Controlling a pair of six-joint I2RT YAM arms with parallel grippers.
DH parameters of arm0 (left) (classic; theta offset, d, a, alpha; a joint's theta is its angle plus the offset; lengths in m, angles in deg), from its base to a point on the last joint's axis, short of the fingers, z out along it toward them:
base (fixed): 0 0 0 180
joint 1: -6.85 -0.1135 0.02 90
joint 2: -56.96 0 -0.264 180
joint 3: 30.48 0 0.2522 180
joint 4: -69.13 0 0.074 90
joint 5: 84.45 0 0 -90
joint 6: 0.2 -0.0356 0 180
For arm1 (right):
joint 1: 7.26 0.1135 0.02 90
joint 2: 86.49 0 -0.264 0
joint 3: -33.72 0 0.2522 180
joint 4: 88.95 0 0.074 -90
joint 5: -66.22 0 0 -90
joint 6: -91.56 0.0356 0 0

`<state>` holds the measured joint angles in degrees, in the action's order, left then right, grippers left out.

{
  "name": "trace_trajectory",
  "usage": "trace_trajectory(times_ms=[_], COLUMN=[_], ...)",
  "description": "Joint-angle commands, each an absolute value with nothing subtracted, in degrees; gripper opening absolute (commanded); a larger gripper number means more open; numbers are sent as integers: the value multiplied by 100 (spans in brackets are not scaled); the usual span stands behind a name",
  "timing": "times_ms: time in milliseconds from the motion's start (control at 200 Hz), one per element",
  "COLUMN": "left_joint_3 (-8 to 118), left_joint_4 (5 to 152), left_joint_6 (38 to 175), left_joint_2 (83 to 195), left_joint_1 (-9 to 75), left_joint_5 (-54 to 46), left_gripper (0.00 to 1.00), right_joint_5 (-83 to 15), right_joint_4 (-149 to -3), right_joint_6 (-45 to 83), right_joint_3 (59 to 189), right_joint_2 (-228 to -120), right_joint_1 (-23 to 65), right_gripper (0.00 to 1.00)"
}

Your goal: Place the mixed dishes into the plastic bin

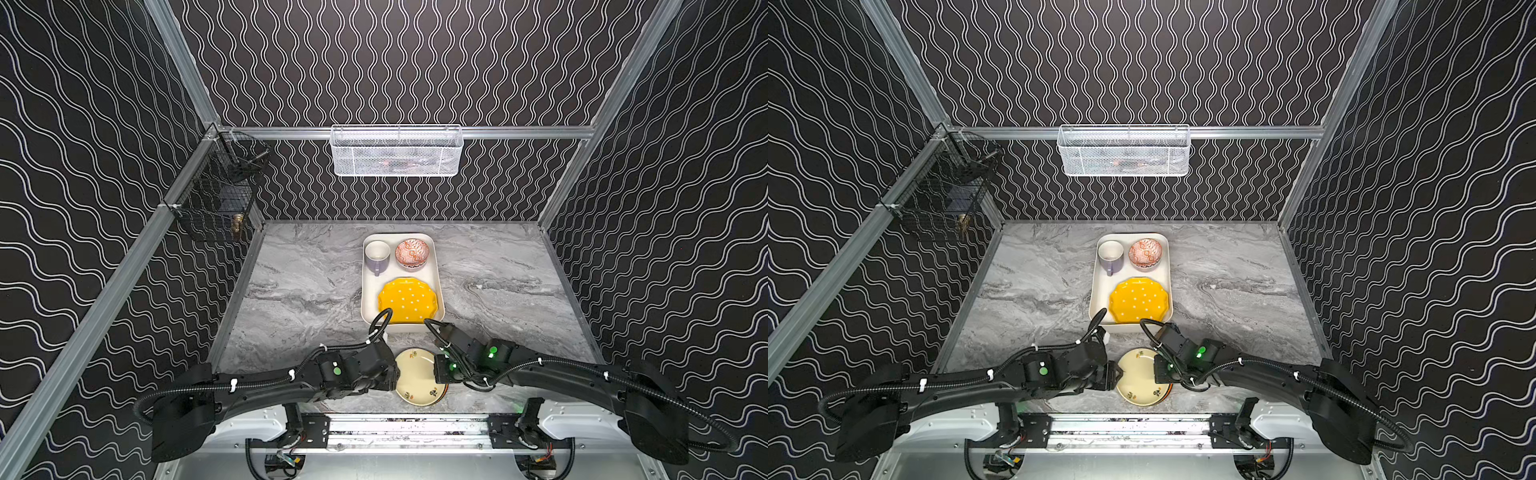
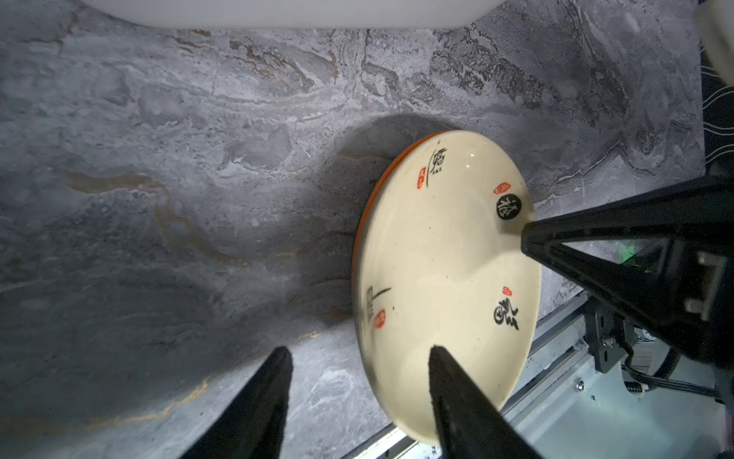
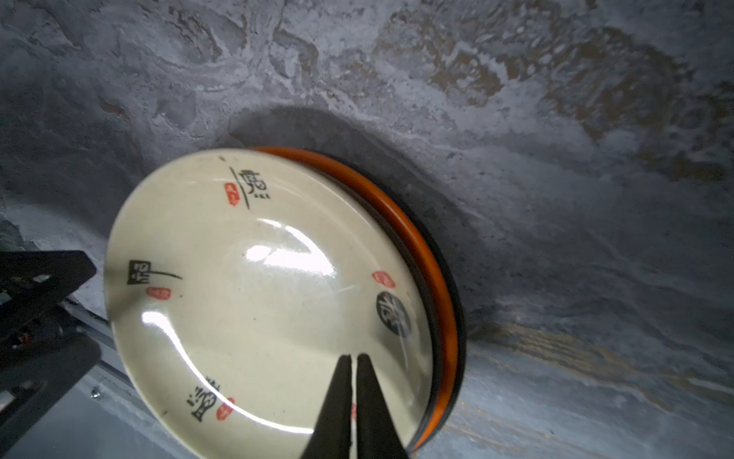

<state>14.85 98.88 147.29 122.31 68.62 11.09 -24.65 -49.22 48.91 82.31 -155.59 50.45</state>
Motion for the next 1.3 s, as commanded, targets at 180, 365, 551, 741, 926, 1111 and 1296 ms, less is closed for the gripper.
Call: trace_trajectory(times_ms=[180,365,551,741,926,1111,1296], left_joint_3=[1604,1740,1813,1875,2012,2103,2129], left_joint_4=[9639,9621,9666,9599,9458,9419,9343], left_joint_6=[14711,14639,14612,14587,14585,14561,14557], left_joint_2=[12523,12751,12806,12984,13147,13299,13492], left_joint_1=[6856,6863,6863,6864,6863,6864,6863], left_joint_5=[948,895,932,888,766,729,671], left_gripper=[35,29,23,18,20,22,21], right_joint_5=[-1975,-1974,-1980,-1987,-2010,-2013,-1817], right_joint_4=[-4427,-4443,-4460,-4508,-4575,-4658,-4399], right_joint_6=[5023,5066,5043,5050,5051,5034,5059], right_joint_3=[8205,8106,8066,7967,7895,7853,7962], right_joint_2=[-15260,-15194,-15155,-15118,-15090,-15152,-14932], right_joint_1=[5063,5060,5064,5062,5057,5055,5054], right_gripper=[15,15,15,15,15,16,24])
